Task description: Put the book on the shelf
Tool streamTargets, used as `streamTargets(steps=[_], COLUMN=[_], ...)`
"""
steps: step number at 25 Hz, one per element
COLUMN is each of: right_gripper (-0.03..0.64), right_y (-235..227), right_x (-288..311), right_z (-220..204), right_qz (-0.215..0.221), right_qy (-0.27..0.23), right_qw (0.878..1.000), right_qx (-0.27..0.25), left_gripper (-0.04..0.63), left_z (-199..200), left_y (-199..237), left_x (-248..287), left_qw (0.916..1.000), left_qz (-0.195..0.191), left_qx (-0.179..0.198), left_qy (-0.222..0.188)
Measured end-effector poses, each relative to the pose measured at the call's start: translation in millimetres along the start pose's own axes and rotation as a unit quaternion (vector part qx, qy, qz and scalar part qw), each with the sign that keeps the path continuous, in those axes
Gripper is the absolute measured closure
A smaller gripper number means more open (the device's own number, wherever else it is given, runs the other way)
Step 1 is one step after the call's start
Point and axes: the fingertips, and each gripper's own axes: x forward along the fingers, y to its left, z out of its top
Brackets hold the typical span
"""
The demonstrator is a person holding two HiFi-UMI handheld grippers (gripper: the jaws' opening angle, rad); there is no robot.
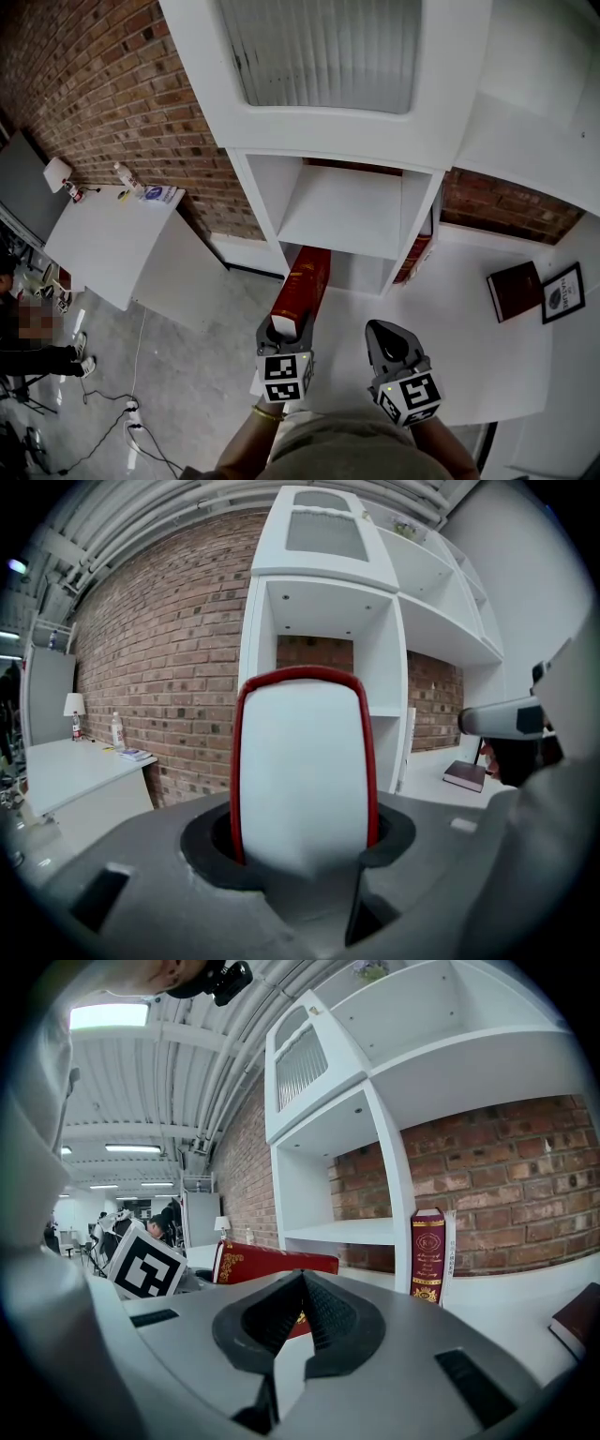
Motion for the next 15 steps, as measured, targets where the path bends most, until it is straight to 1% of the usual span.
streamTargets(steps=[4, 15], right_gripper=[0.611, 0.611], right_y=[-3.6, -4.0], right_x=[0.0, 4.1], right_z=[-2.7, -2.9], right_qz=[0.001, 0.012], right_qy=[0.003, 0.010], right_qw=[1.000, 1.000], right_qx=[0.004, 0.003], left_gripper=[0.360, 0.360], left_z=[-4.0, -14.9], left_y=[-0.4, 0.9], left_x=[6.8, 27.0], left_qw=[0.9999, 0.9994], left_qz=[0.003, 0.007], left_qx=[0.008, 0.003], left_qy=[0.008, 0.034])
